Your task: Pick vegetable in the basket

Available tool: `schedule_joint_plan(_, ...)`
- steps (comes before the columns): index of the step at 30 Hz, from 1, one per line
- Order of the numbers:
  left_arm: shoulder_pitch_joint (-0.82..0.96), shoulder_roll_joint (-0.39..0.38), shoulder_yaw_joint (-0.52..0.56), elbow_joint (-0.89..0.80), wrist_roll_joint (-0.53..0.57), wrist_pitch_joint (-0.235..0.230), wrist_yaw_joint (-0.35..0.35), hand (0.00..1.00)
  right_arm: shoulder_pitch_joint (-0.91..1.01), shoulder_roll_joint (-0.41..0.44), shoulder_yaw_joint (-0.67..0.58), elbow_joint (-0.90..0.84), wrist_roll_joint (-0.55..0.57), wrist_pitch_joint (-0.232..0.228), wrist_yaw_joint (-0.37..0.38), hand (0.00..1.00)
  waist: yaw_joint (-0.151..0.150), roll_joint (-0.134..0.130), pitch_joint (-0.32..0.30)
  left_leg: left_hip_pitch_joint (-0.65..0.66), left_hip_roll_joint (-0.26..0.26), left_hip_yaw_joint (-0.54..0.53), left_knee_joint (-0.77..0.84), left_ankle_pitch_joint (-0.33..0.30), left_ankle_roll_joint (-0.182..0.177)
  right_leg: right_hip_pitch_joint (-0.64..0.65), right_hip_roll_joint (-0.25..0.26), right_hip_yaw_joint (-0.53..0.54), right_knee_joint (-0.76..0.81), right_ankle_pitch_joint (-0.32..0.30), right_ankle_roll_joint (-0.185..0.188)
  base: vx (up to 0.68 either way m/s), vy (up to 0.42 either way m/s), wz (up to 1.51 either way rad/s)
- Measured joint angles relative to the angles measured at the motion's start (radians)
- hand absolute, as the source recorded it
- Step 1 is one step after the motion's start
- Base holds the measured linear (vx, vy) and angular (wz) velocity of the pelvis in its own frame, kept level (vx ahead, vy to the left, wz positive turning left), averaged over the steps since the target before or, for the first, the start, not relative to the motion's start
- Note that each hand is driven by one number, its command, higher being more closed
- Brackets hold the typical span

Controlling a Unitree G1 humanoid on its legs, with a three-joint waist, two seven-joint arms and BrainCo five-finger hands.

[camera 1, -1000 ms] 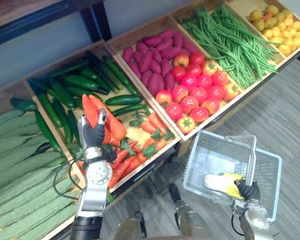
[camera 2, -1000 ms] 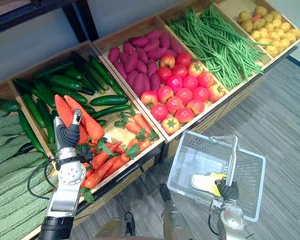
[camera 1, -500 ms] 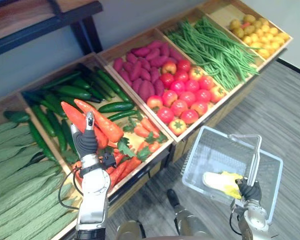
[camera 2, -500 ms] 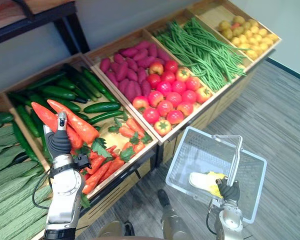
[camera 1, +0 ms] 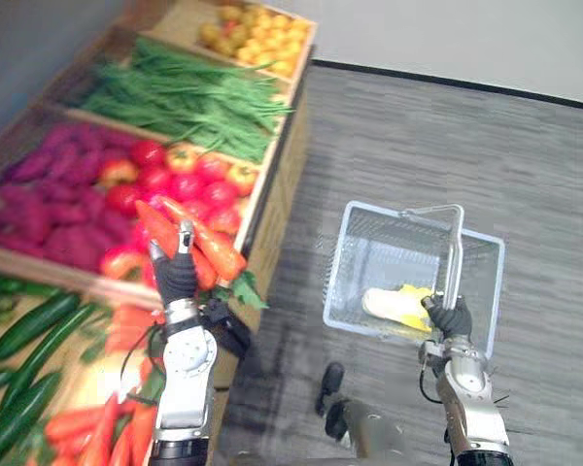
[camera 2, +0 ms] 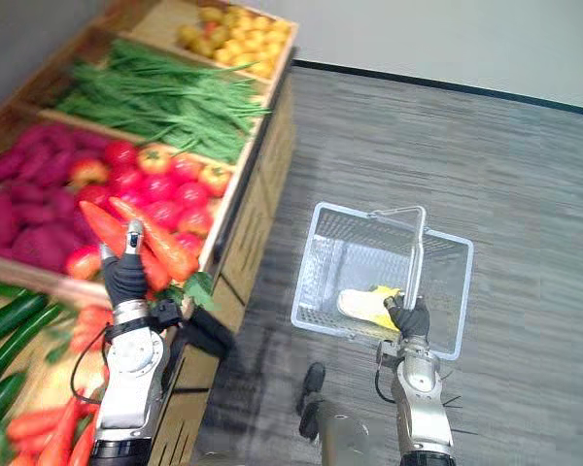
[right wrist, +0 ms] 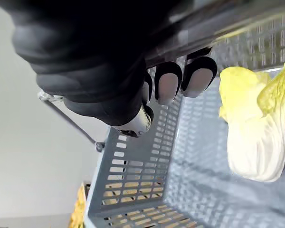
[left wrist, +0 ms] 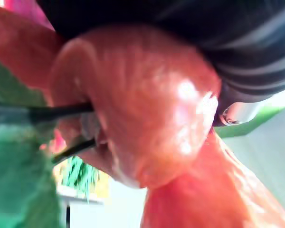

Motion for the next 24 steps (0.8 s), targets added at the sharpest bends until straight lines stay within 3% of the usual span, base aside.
schedule_joint_plan(1,-0.005,0.001,-0.010,0.008,0.000,0.000,0.000,1.00,0.000,-0.009,0.015,-0.010,0.002,0.000,0.001,1.00,-0.001,-0.001,0.002,-0.069,-0.035,-0.104,0.047,-0.023,-0.012,0.034,0.000,0.032,-0.012,-0.007,-0.006,0.32,0.076,-0.64)
schedule_joint_plan(3,-0.005,0.002,-0.018,0.009,0.000,0.000,0.000,1.00,0.000,-0.019,0.021,-0.027,0.028,0.000,0.002,1.00,0.004,-0.002,0.003,-0.146,-0.100,-0.214,0.023,-0.047,-0.025,0.071,-0.003,0.073,-0.031,-0.012,-0.004,0.27,0.133,-0.69)
schedule_joint_plan(5,-0.005,0.010,-0.041,0.019,0.000,-0.001,0.001,1.00,-0.001,-0.024,0.039,-0.059,0.068,-0.001,0.004,1.00,0.020,-0.003,0.004,-0.224,-0.218,-0.392,-0.143,-0.056,-0.038,0.114,-0.005,0.141,-0.050,-0.016,0.009,0.25,0.146,-0.90)
schedule_joint_plan(6,-0.005,0.012,-0.044,0.025,0.000,-0.001,0.000,1.00,-0.001,-0.026,0.049,-0.065,0.080,-0.002,0.007,1.00,0.021,-0.003,0.004,-0.233,-0.245,-0.438,-0.202,-0.049,-0.048,0.121,-0.005,0.156,-0.050,-0.015,0.015,0.14,0.104,-0.90)
schedule_joint_plan(7,-0.005,0.013,-0.052,0.032,0.000,0.000,0.001,1.00,0.001,-0.032,0.069,-0.079,0.099,-0.002,0.015,1.00,0.023,-0.003,0.004,-0.234,-0.285,-0.515,-0.327,-0.018,-0.094,0.134,0.000,0.188,-0.054,-0.009,0.039,0.13,0.117,-0.92)
schedule_joint_plan(8,-0.006,0.011,-0.065,0.033,0.000,0.000,0.000,1.00,0.005,-0.032,0.086,-0.100,0.111,-0.002,0.025,1.00,0.023,0.002,0.001,-0.226,-0.296,-0.541,-0.432,0.058,-0.116,0.142,0.014,0.223,-0.061,-0.008,0.055,0.16,0.159,-0.98)
schedule_joint_plan(10,-0.019,0.016,-0.090,0.060,0.002,0.003,-0.004,1.00,0.021,-0.018,0.118,-0.128,0.132,-0.001,0.040,1.00,0.019,-0.024,-0.008,-0.187,-0.297,-0.499,-0.476,0.074,-0.101,0.150,0.003,0.280,-0.070,-0.002,0.073,0.21,0.185,-0.72)
schedule_joint_plan(14,-0.097,0.019,-0.128,0.118,0.014,0.011,-0.022,1.00,0.050,-0.014,0.183,-0.180,0.160,-0.002,0.084,1.00,0.014,-0.040,-0.021,-0.115,-0.324,-0.402,-0.580,0.087,-0.082,0.149,-0.026,0.374,-0.067,-0.009,0.110,0.13,0.164,-0.55)
schedule_joint_plan(19,-0.143,0.030,-0.142,0.214,0.044,0.027,-0.028,1.00,0.050,-0.013,0.220,-0.180,0.186,-0.001,0.116,1.00,-0.004,-0.063,-0.038,-0.053,-0.352,-0.361,-0.684,0.111,-0.064,0.144,-0.040,0.423,-0.069,-0.020,0.130,0.09,0.081,-0.25)
schedule_joint_plan(24,-0.158,0.050,-0.176,0.285,0.046,0.044,-0.044,1.00,0.051,-0.012,0.240,-0.177,0.186,-0.001,0.132,1.00,-0.013,-0.068,-0.041,-0.039,-0.364,-0.364,-0.714,0.127,-0.060,0.137,-0.047,0.445,-0.072,-0.020,0.131,0.07,0.054,-0.03)
